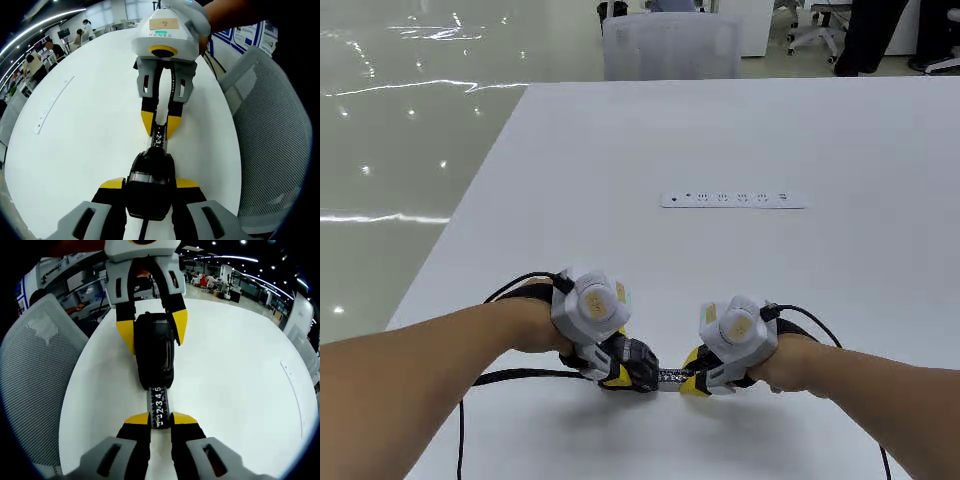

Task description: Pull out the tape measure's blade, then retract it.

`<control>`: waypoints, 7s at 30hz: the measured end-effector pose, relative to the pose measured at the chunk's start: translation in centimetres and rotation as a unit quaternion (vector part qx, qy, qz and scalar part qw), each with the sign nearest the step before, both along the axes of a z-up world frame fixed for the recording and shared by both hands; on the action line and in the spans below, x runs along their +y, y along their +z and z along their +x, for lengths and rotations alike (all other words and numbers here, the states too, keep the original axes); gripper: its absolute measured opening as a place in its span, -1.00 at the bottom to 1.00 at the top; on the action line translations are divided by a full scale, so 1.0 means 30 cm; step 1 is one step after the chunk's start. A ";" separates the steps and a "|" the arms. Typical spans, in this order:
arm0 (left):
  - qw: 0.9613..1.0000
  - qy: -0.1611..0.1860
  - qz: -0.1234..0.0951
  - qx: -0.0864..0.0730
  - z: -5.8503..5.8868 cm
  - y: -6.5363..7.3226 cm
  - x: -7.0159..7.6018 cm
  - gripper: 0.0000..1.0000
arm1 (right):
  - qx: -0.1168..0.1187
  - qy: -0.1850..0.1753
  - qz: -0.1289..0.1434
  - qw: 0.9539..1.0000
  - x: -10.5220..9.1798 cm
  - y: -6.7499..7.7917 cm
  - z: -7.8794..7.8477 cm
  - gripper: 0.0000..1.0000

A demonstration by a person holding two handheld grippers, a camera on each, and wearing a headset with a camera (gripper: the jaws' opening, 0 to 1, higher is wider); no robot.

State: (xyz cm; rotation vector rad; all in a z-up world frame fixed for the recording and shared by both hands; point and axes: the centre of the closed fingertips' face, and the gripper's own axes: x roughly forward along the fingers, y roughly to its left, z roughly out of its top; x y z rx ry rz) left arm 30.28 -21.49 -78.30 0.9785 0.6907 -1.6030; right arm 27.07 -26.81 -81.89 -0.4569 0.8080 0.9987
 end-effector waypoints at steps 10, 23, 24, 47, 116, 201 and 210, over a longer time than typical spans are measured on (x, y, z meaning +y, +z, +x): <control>1.000 -0.003 0.002 -0.004 -0.002 -0.002 -0.003 -0.37 | 0.008 -0.009 0.005 1.000 -0.037 -0.003 -0.013 -0.74; 1.000 -0.002 0.000 -0.007 0.000 -0.003 -0.003 -0.37 | 0.009 -0.015 0.006 1.000 -0.056 -0.008 -0.025 -0.73; 1.000 -0.001 0.000 -0.007 0.000 -0.003 -0.003 -0.37 | 0.009 -0.014 0.006 1.000 -0.058 -0.008 -0.026 -0.73; 1.000 -0.001 -0.003 -0.010 0.001 -0.003 -0.001 -0.36 | 0.010 -0.013 0.000 1.000 -0.093 -0.007 -0.051 -0.74; 1.000 0.014 -0.007 -0.001 0.001 0.000 -0.003 -0.36 | 0.013 -0.017 -0.009 1.000 -0.254 0.000 -0.120 -0.74; 1.000 0.019 -0.010 -0.002 -0.001 0.000 0.000 -0.35 | 0.024 -0.038 -0.032 0.998 -0.473 -0.001 -0.221 -0.75; 1.000 0.020 -0.010 -0.002 -0.002 -0.001 -0.001 -0.35 | 0.027 -0.041 -0.034 0.998 -0.496 -0.001 -0.229 -0.75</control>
